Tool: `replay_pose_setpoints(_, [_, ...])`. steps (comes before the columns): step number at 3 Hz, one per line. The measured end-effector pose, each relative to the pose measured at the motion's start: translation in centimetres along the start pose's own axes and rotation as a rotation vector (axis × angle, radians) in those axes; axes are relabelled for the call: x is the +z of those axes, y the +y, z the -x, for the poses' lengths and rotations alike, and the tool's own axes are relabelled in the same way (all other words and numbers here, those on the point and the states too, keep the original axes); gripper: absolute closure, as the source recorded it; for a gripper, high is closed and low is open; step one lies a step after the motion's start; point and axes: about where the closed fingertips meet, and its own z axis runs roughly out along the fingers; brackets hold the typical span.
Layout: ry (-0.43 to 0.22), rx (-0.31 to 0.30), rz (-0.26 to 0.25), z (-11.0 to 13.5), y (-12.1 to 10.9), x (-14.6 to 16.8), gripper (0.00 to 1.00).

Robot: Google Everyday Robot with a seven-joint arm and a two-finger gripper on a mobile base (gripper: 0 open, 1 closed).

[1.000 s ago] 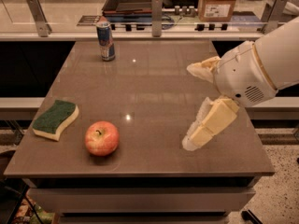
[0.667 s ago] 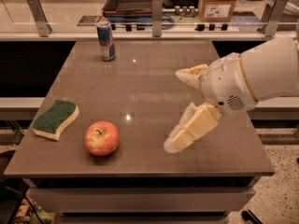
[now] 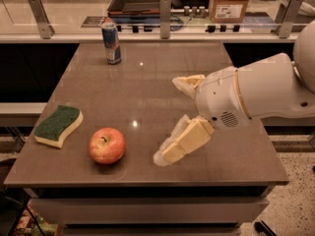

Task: Move apple near redbull can

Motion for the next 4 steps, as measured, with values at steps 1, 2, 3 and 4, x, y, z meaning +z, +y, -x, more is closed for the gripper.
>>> replay_pose_setpoints(1, [0.001, 0.0, 0.0, 0.0, 0.0, 0.0, 0.0])
replay_pose_setpoints(2, [-0.027, -0.024, 0.018, 0.0, -0.4, 2.6, 0.0])
replay_pose_setpoints(3, [-0.065, -0.04, 0.033, 0.2, -0.6, 5.5, 0.0])
replay_pose_setpoints(4, [-0.102, -0.05, 0.048, 0.3, -0.2, 7.8, 0.0])
